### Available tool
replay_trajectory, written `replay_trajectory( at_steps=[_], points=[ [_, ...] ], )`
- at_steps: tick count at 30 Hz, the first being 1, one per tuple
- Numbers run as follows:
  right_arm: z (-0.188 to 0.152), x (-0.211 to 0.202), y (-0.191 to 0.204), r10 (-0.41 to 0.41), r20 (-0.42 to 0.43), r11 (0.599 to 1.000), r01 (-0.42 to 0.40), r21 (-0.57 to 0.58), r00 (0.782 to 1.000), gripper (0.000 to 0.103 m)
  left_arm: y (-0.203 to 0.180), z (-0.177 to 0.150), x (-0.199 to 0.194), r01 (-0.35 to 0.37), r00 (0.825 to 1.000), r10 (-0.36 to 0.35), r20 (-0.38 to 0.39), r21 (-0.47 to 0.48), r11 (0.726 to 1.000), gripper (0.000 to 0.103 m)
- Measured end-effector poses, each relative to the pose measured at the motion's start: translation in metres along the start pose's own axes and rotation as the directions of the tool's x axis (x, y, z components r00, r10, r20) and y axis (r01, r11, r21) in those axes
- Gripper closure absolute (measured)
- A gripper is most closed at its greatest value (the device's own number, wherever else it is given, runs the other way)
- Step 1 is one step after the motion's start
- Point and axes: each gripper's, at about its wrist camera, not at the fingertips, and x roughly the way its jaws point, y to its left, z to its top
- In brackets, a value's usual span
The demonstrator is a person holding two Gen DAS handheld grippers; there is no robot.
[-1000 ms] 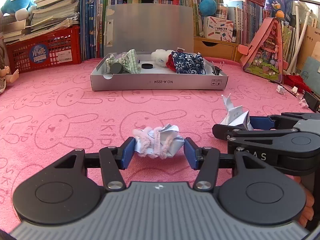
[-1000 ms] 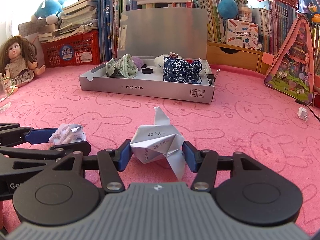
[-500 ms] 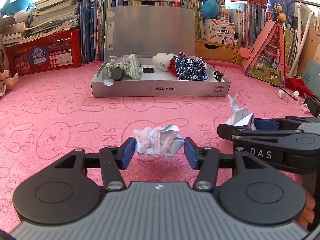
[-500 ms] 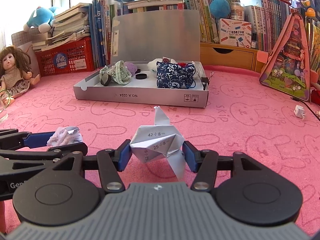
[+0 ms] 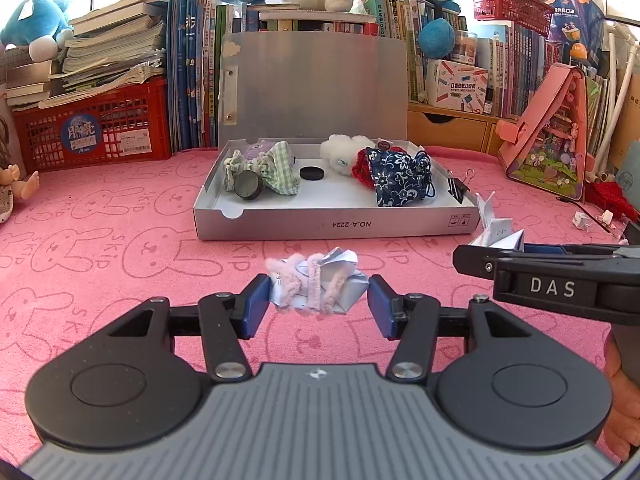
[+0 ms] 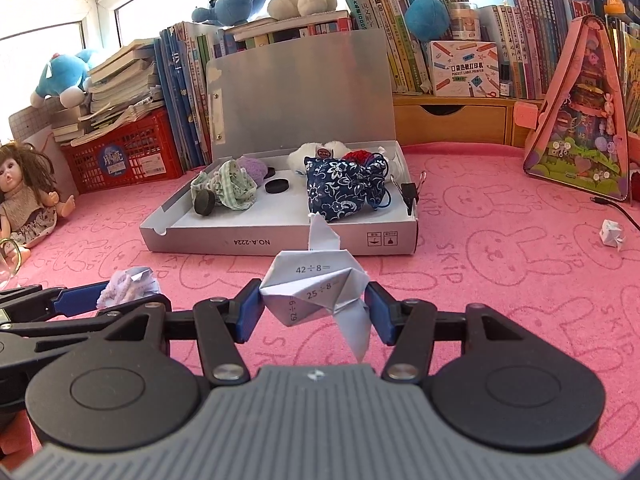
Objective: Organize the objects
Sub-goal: 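Carry the tissue and paper origami over the white box with both tools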
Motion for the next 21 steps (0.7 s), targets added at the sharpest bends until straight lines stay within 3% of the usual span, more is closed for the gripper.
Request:
replay_trajectory(
  at_steps=[21],
  points=[
    [0.043,0.031,-0.014,-0.021,0.003,0.998,0.021,0.056,1.000,0.033,0.022,0.053,0.044,-0.059,0.997,0.060,0.044,-0.032,0.998,0.043]
  ],
)
